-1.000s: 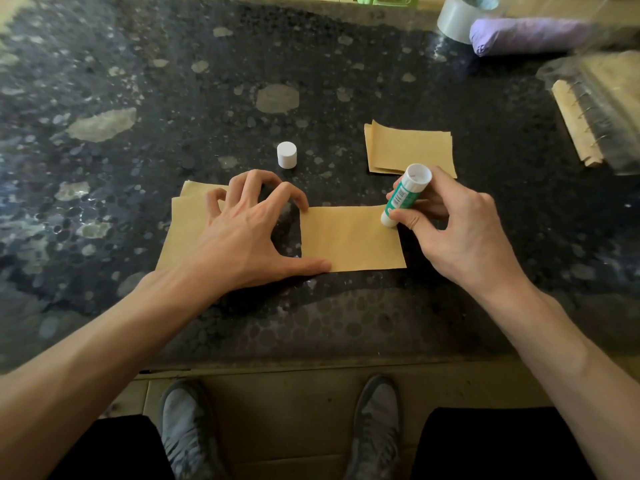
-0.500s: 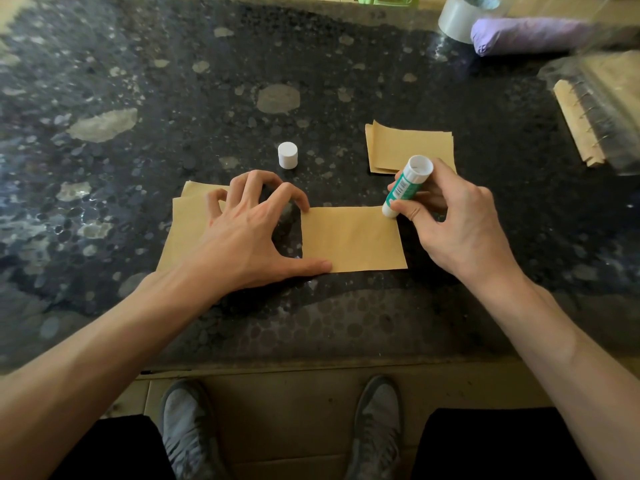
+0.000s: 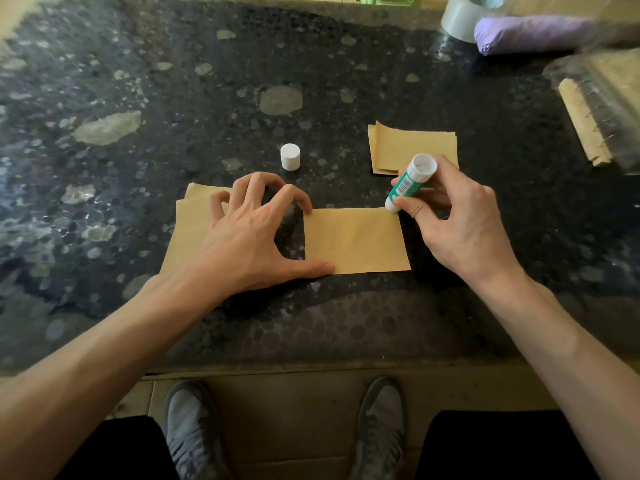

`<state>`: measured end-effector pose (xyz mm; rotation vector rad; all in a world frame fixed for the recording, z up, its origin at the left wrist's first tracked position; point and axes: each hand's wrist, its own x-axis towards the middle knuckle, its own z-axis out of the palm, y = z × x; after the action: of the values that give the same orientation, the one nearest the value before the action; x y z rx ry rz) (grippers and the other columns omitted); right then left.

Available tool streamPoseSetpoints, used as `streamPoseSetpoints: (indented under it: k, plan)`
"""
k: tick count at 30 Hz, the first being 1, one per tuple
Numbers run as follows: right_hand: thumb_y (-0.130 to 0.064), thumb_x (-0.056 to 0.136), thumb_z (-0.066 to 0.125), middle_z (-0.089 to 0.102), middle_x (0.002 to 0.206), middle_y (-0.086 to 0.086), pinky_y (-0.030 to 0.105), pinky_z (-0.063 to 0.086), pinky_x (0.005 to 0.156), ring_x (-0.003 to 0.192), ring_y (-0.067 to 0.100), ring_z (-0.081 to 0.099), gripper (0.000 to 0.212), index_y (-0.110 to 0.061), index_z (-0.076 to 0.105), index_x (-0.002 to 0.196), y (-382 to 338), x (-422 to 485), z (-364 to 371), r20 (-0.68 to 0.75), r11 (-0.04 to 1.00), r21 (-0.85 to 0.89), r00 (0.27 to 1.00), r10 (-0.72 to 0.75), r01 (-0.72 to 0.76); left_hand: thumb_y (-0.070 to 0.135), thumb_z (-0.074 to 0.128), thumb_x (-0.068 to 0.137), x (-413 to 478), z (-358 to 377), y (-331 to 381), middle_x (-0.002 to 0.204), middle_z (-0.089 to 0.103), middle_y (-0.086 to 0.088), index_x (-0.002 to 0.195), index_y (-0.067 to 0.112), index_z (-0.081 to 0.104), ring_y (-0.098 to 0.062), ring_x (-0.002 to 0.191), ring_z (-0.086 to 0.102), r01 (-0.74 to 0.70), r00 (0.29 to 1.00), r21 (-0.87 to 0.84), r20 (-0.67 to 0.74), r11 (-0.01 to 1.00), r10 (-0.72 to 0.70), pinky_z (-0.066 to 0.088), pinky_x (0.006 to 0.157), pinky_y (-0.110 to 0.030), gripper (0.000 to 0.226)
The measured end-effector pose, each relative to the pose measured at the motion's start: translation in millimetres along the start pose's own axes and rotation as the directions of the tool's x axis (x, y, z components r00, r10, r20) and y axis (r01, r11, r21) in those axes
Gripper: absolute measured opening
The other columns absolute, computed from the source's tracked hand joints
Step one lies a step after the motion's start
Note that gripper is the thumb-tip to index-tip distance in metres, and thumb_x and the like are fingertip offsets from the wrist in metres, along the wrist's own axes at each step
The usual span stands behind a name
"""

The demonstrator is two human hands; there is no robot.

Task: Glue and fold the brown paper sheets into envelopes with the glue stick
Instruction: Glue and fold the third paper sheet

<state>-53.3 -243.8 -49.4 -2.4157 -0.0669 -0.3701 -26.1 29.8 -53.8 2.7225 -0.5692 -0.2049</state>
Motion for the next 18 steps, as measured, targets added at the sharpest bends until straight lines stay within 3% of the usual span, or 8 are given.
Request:
streamPoseSetpoints:
  k: [2, 6, 9, 13, 18]
  plan:
    - [-0.029, 0.093, 0.076, 0.069, 0.118, -0.014, 0.003, 0.049, 0.086, 0.099, -0.02, 0.062, 0.033, -0.011, 0.064, 0.118, 1, -2, 0, -0.018, 0.998, 0.058, 1.0, 0.003, -0.002, 0.098, 0.058, 0.055, 0, 1, 0, 0.139, 0.03, 0.013, 0.126, 0.048, 0.045, -0.015, 0.143, 0.019, 0.0, 1.0, 0.003, -0.005, 1.0, 0.0, 0.019, 0.114, -0.045, 0.087]
    - [-0.02, 0.094, 0.076, 0.072, 0.115, -0.002, 0.021, 0.058, 0.091, 0.109, 0.004, 0.071, 0.031, -0.005, 0.064, 0.119, 1, -4, -6, -0.107, 0.966, 0.257, 0.994, 0.034, -0.006, 0.099, 0.058, 0.055, 1, 1, -1, 0.138, 0.03, 0.013, 0.126, 0.049, 0.045, -0.015, 0.143, 0.02, -0.003, 1.0, 0.007, -0.009, 1.0, 0.004, 0.019, 0.114, -0.046, 0.088]
    - [-0.017, 0.096, 0.074, 0.071, 0.113, 0.001, 0.021, 0.058, 0.089, 0.106, 0.008, 0.073, 0.029, -0.001, 0.063, 0.118, -3, -4, -13, -0.123, 0.94, 0.34, 0.992, 0.022, 0.021, 0.099, 0.058, 0.054, 1, 1, -1, 0.138, 0.03, 0.013, 0.126, 0.05, 0.045, -0.015, 0.143, 0.02, -0.001, 1.0, 0.005, -0.006, 1.0, 0.001, 0.018, 0.114, -0.045, 0.088]
    - [-0.017, 0.095, 0.075, 0.07, 0.114, -0.006, 0.019, 0.058, 0.087, 0.105, 0.007, 0.072, 0.032, -0.005, 0.064, 0.123, -6, -8, -23, -0.06, 0.936, 0.351, 0.998, 0.028, -0.005, 0.098, 0.058, 0.054, 1, 1, 0, 0.139, 0.03, 0.013, 0.126, 0.049, 0.045, -0.016, 0.144, 0.019, 0.004, 1.0, 0.005, 0.001, 1.0, -0.004, 0.018, 0.115, -0.046, 0.087]
    - [-0.025, 0.091, 0.077, 0.074, 0.118, -0.003, 0.027, 0.059, 0.094, 0.11, 0.006, 0.071, 0.044, -0.013, 0.064, 0.131, -6, -18, -21, 0.084, 0.963, 0.267, 0.996, 0.004, -0.027, 0.101, 0.054, 0.053, 1, 0, -1, 0.139, 0.03, 0.012, 0.126, 0.049, 0.045, -0.017, 0.143, 0.02, 0.003, 1.0, 0.003, 0.006, 1.0, -0.003, 0.018, 0.114, -0.046, 0.09]
